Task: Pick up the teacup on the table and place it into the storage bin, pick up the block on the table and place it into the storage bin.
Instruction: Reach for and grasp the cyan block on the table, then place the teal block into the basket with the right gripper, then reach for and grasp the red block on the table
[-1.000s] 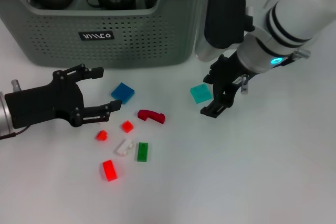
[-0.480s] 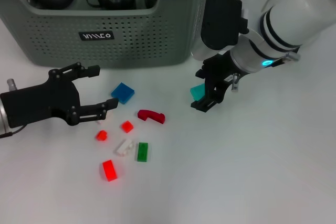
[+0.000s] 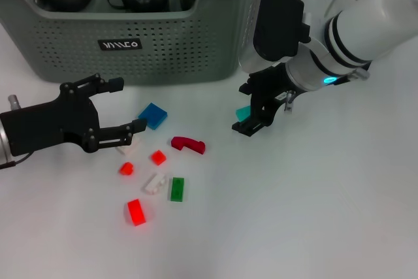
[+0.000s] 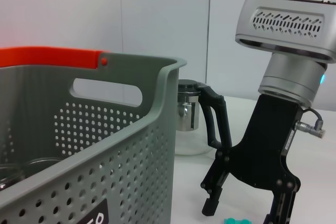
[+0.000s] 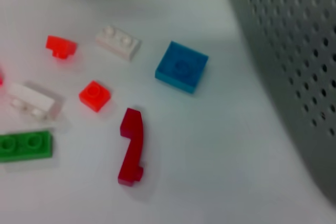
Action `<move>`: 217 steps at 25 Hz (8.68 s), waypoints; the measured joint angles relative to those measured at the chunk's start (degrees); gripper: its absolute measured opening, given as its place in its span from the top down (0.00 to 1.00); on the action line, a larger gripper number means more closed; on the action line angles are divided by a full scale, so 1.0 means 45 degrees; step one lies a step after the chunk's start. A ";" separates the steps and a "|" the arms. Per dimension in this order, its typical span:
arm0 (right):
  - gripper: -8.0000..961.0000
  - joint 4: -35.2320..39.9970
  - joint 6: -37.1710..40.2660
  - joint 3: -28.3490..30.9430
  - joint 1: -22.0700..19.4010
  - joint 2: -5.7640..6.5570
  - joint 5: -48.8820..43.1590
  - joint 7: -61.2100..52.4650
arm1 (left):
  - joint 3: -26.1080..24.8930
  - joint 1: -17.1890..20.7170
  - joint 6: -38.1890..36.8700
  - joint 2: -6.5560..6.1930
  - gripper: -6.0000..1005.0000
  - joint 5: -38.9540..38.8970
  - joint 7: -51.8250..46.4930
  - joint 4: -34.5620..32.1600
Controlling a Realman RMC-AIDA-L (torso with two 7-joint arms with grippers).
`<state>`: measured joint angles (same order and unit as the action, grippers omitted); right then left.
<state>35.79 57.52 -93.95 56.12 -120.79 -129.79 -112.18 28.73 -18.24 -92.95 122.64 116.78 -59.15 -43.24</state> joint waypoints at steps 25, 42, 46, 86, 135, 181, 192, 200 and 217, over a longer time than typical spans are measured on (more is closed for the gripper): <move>0.13 -0.0338 0.0360 0.0248 -0.0090 0.0150 0.0296 0.0184 | -0.0019 -0.0019 -0.0127 0.0012 0.13 -0.0225 -0.0101 -0.0140; 0.13 -0.0656 -0.0210 0.0410 0.0002 0.0105 0.0356 0.0694 | -0.0018 0.0011 -0.0442 -0.0009 0.14 -0.0360 -0.0136 -0.0215; 0.13 -0.0724 -0.0282 0.0483 0.0012 0.0104 0.0361 0.0723 | -0.0224 -0.0001 -0.0476 -0.0009 0.14 -0.0366 -0.0136 -0.0216; 0.47 -0.1223 -0.0450 0.0721 0.0015 0.0026 0.0388 0.0732 | -0.0369 -0.0076 -0.0554 -0.0029 0.16 -0.0364 -0.0137 -0.0236; 0.54 0.4054 0.5185 0.4874 0.2014 0.0127 0.2698 -0.0370 | -0.2294 0.0798 -0.0705 -0.0366 0.18 -0.0228 -0.0199 -0.0392; 0.04 0.6559 0.8704 0.6621 -0.3708 0.0401 0.4203 0.1091 | -0.1724 -0.0347 -0.2907 -0.0875 0.18 0.1732 -0.0729 -0.0433; 0.07 0.2372 0.6051 0.4534 -0.1342 0.0113 0.1747 0.1195 | -0.1306 -0.0542 -0.2772 -0.0882 0.18 0.2078 -0.0838 -0.0324; 0.10 0.1024 0.2836 0.1317 -0.0573 -0.0046 0.2390 0.1128 | -0.1464 -0.0315 -0.2734 -0.0800 0.18 0.2117 -0.0840 -0.0285; 0.16 0.0130 -0.2327 -0.3773 -0.0648 -0.0165 0.5630 0.1411 | -0.1484 -0.0320 -0.2285 -0.0704 0.18 0.2105 -0.0807 -0.0082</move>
<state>36.37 47.05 -110.92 53.21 -121.53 -104.46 -105.83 22.06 -19.68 -103.23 119.48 126.25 -62.78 -43.60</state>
